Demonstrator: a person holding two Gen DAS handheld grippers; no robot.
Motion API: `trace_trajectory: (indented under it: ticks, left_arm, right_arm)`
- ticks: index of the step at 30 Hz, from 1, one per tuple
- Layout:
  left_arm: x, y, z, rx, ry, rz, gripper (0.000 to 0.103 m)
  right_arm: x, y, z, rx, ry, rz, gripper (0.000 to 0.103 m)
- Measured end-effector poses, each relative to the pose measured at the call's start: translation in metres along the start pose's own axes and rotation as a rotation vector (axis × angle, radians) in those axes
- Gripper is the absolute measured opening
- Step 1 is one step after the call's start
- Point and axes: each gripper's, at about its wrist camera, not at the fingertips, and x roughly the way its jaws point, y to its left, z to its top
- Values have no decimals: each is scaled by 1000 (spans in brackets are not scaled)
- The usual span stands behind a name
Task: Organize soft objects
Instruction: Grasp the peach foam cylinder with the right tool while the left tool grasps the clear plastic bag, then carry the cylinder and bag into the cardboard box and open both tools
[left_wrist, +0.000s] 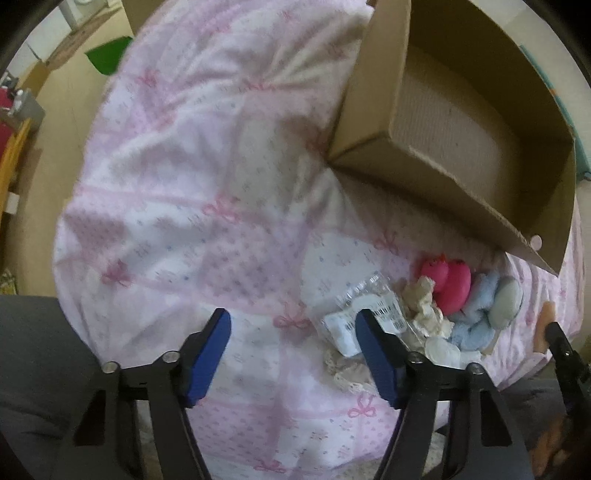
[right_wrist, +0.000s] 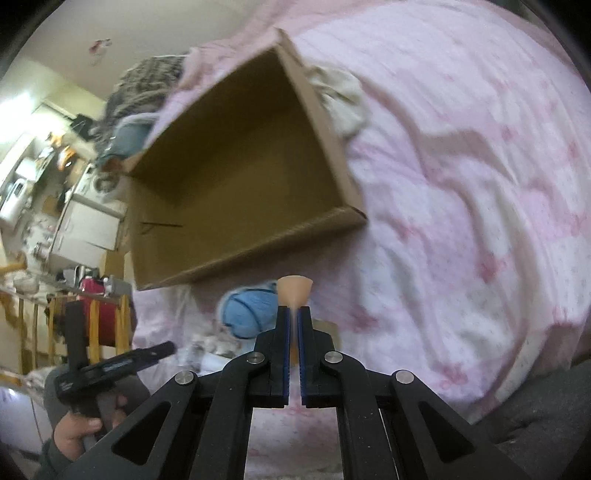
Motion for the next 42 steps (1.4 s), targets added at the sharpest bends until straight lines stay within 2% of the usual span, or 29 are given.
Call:
trace_trajectory:
  ticks: [2, 7, 12, 17, 18, 20, 22, 23, 28, 32, 37, 42]
  left_arm:
    - [8, -3, -2, 0, 39, -49, 60]
    - [6, -15, -3, 13, 20, -56, 60]
    - [17, -30, 8, 13, 57, -104, 60]
    - [16, -52, 8, 60, 19, -123, 59]
    - [18, -57, 8, 68, 18, -126, 57]
    - [23, -64, 6, 89, 40, -131, 29]
    - [29, -71, 5, 96, 45, -132, 22]
    - [28, -73, 4, 106, 33, -123, 15]
    - [11, -72, 4, 129, -47, -109, 8]
    - [-6, -61, 4, 112, -104, -122, 8]
    - [-23, -58, -1, 128, -180, -77, 8]
    - [-40, -49, -5, 145, -219, -68, 7]
  right_arm:
    - [5, 1, -1, -1, 16, -4, 5]
    - [10, 0, -1, 2, 40, -6, 5]
    - [10, 1, -7, -2, 38, -5, 5]
    - [12, -1, -8, 0, 45, -17, 5]
    - [12, 0, -9, -3, 44, -18, 5]
    - [12, 1, -9, -6, 43, -19, 5]
    - [12, 1, -10, -8, 41, -23, 5]
    - [12, 1, -9, -9, 41, -24, 5]
    - [11, 2, -10, -17, 36, -29, 5]
    - [7, 3, -9, -20, 24, -20, 5]
    - [3, 7, -10, -39, 13, 0, 5]
    - [-2, 12, -10, -54, -1, 14, 5]
